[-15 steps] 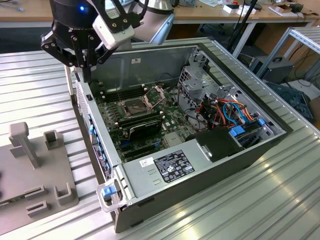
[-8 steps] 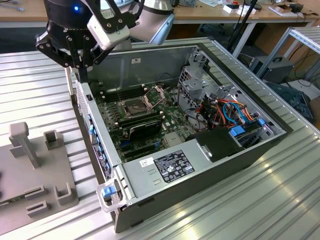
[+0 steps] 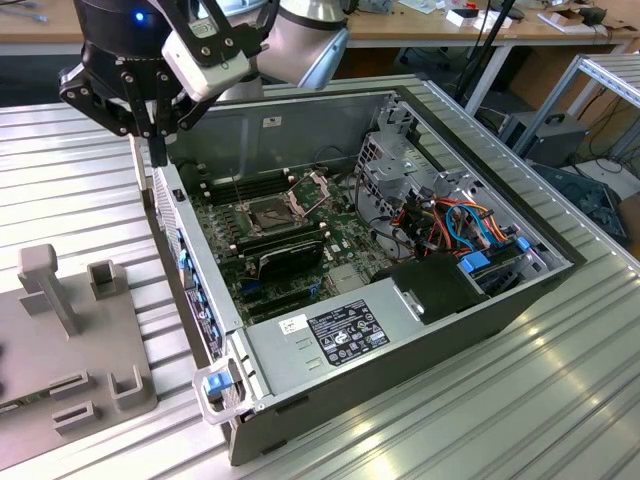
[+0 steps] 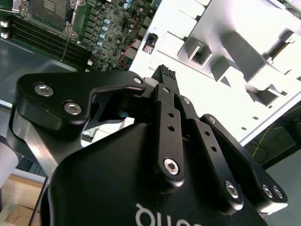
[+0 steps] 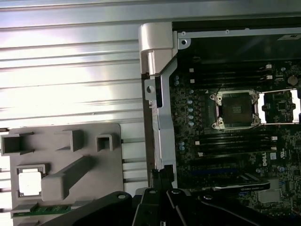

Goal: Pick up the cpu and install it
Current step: 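Reach for the cpu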

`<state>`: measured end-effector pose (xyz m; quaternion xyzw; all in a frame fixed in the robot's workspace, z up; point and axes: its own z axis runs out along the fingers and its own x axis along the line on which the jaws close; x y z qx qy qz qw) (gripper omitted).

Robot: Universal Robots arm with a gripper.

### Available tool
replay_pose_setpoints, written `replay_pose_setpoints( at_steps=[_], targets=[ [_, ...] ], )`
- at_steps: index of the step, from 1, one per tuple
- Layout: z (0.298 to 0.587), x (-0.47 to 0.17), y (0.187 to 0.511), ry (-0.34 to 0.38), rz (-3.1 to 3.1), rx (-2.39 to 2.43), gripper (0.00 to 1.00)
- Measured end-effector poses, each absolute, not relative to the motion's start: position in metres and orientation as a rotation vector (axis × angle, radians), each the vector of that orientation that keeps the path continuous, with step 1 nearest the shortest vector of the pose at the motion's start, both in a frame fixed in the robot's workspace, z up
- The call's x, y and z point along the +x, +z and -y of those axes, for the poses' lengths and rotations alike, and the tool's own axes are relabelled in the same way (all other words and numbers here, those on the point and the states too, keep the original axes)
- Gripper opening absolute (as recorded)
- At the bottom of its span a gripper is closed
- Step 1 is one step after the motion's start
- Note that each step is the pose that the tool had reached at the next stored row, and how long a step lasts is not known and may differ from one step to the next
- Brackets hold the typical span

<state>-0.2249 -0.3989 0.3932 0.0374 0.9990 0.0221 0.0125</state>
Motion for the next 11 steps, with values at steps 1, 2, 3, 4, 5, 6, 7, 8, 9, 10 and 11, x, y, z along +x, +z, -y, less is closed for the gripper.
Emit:
replay_pose_setpoints(
  at_steps=[1,2,3,4,5,6,7,8,9,10,11],
  targets=[
    [0.3988,-0.2260,0.3933,0.069,-3.114,0.117,0.11],
    [0.3989,-0.2269,0.3932,0.069,-3.114,0.117,0.11],
    [0.3989,-0.2278,0.3932,0.069,-3.114,0.116,0.11],
    [0.3989,-0.2286,0.3932,0.069,-3.114,0.117,0.11],
    [0.3989,-0.2298,0.3933,0.069,-3.114,0.117,0.11],
    [0.3988,-0.2312,0.3933,0.069,-3.114,0.117,0.11],
    [0.3988,-0.2319,0.3933,0.069,-3.114,0.117,0.11],
    [0.3989,-0.2326,0.3932,0.069,-3.114,0.117,0.11],
    [0.3989,-0.2336,0.3932,0.069,-3.114,0.117,0.11],
    [0.3988,-0.2342,0.3932,0.069,-3.114,0.117,0.11],
    [0.3989,-0.2350,0.3933,0.069,-3.114,0.117,0.11]
  ],
)
